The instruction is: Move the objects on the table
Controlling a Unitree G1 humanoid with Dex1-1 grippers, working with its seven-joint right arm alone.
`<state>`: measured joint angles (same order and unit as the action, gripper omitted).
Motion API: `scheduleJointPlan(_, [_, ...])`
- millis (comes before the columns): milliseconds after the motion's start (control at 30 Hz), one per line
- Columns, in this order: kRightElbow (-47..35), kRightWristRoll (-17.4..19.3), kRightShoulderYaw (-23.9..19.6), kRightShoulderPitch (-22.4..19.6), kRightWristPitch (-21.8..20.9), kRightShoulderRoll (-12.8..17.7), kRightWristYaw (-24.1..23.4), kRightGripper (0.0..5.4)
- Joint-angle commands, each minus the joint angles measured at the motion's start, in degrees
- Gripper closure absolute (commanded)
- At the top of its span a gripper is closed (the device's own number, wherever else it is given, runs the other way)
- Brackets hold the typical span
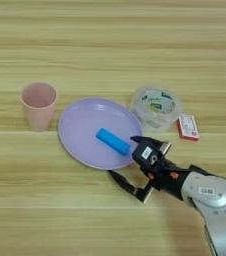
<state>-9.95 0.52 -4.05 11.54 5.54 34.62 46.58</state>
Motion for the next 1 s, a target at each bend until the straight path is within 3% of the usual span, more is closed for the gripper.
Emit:
scheduleJointPlan(33, [-1.8, 0.2, -0.4, -3.9, -1.2, 0.6, -2.2, 0.04])
scheduleJointPlan(533, [6.2, -0.9, 1.0, -13.4, 1.7, -3.4, -7.5, 0.04])
scheduleJointPlan(733, [5.0, 0.3, 1.4, -11.9, 0.7, -2.6, -5.6, 0.04])
scheduleJointPlan(1000, [-0.5, 6.6, -2.3, -8.3, 1.3, -1.2, -0.6, 0.04])
